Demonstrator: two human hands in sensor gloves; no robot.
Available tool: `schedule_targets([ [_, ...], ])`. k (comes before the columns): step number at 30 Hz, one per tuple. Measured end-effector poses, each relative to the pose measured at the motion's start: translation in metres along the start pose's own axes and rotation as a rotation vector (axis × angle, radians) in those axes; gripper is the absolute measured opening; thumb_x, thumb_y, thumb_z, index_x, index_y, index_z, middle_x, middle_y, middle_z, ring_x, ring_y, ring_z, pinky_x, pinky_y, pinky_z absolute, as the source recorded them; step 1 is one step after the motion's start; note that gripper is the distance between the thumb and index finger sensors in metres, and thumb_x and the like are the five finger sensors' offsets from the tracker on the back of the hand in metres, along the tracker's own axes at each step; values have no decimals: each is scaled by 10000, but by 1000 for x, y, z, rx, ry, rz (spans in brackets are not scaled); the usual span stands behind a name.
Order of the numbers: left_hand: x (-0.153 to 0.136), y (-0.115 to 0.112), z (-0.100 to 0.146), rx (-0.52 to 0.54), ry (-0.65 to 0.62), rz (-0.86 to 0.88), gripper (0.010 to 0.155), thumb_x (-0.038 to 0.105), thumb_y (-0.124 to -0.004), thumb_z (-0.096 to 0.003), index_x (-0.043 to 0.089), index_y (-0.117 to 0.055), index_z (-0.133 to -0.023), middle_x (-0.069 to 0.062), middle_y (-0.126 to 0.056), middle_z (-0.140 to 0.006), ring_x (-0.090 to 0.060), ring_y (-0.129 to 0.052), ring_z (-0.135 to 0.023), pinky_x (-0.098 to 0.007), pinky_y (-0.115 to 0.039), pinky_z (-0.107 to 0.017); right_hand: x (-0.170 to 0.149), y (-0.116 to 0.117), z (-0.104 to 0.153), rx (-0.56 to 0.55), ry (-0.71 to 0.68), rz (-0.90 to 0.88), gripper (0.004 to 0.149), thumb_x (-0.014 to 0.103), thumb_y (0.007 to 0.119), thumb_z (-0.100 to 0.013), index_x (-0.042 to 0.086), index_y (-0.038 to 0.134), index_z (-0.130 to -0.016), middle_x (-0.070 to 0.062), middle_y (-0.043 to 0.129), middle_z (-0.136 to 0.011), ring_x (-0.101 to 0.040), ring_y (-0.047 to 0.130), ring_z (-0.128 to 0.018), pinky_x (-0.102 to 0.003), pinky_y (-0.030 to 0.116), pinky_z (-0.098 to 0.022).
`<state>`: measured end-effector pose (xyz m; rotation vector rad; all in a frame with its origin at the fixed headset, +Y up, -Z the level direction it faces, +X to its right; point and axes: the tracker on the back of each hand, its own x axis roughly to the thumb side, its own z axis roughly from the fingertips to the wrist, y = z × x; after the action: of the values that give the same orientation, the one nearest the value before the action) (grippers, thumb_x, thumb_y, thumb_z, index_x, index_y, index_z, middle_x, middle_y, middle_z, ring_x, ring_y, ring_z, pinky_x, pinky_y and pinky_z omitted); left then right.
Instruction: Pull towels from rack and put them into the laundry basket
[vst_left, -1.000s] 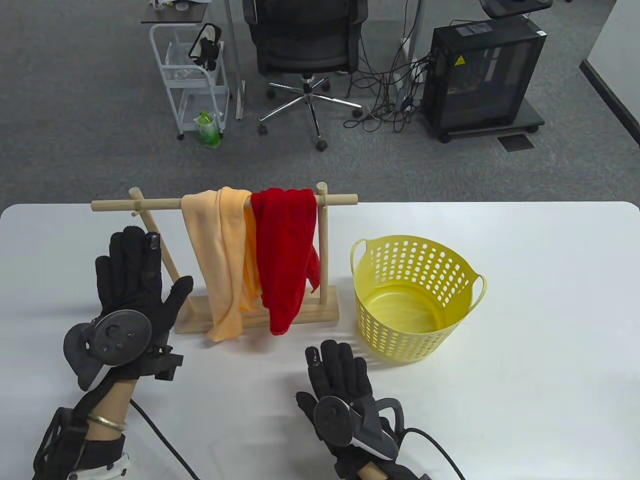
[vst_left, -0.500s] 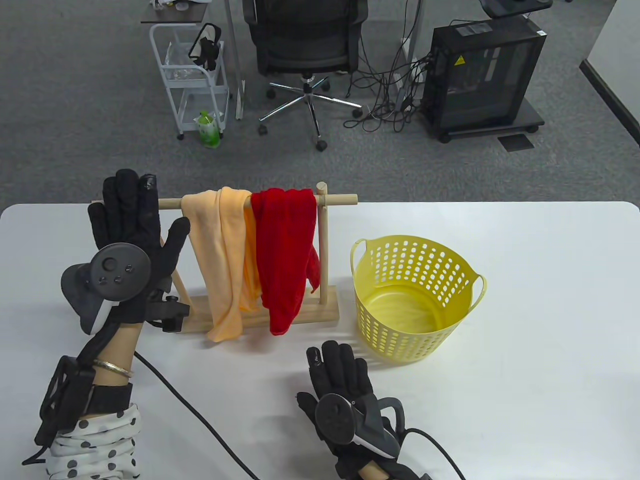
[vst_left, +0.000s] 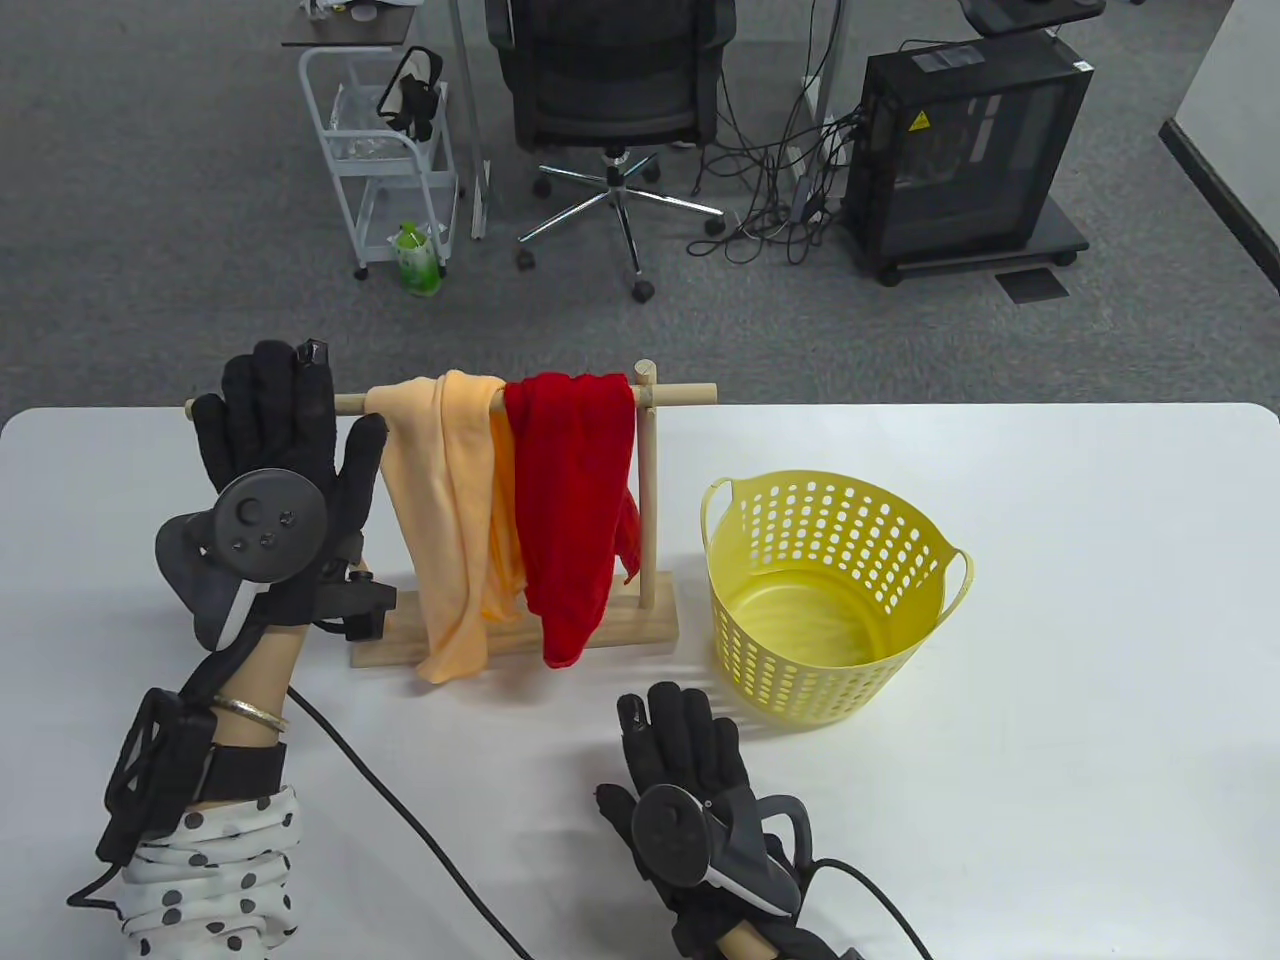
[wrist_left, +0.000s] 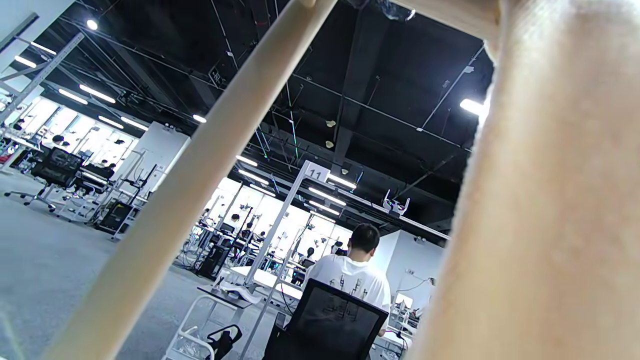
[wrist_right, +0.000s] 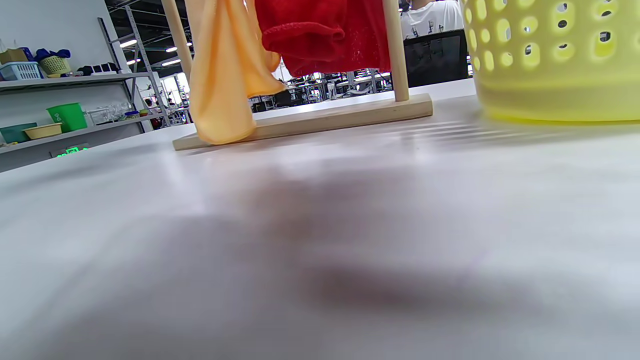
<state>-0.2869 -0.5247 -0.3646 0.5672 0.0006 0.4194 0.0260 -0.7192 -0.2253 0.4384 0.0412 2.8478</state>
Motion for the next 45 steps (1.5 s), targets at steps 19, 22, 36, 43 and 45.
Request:
schedule_targets([
  [19,-1,2,4,-47,-19,-11,693,573,-425,-629,282,-428,-1258,38,-247,-1325,-214,-123,-1217,-412,10,-918,10,-48,-10,-294,-124,-4,725,567,479,-602,231,267,-1209,-96,175,-1233,-358,255,-1130,-515,225,-832],
  [22,-1,2,4,-50,-20,-11,692,572,-427,-630,286,-422,-1259,43,-243,-1325,-213,-119,-1216,-411,12,-917,19,-80,-21,-361,-154,20,723,568,487,-600,234,286,-1208,-95,187,-1235,-356,267,-1132,-513,231,-836],
  [36,-1,2,5,-47,-28,-3,689,570,-433,-631,289,-411,-1260,43,-231,-1325,-207,-105,-1214,-406,25,-914,73,-201,-97,-583,-129,130,752,606,523,-583,276,275,-1212,-53,212,-1256,-314,297,-1164,-507,229,-865],
  [43,-1,2,5,-47,-29,5,690,569,-435,-631,285,-417,-1260,47,-233,-1326,-206,-105,-1214,-404,26,-914,80,-222,-131,-542,23,147,781,610,582,-576,297,259,-1214,-46,296,-1264,-308,355,-1168,-517,244,-869],
  [45,-1,2,5,-46,-29,4,689,570,-436,-631,287,-418,-1259,48,-235,-1325,-204,-107,-1215,-404,24,-914,80,-220,-137,-532,75,174,792,596,603,-578,289,246,-1214,-37,331,-1263,-300,375,-1166,-519,245,-868],
])
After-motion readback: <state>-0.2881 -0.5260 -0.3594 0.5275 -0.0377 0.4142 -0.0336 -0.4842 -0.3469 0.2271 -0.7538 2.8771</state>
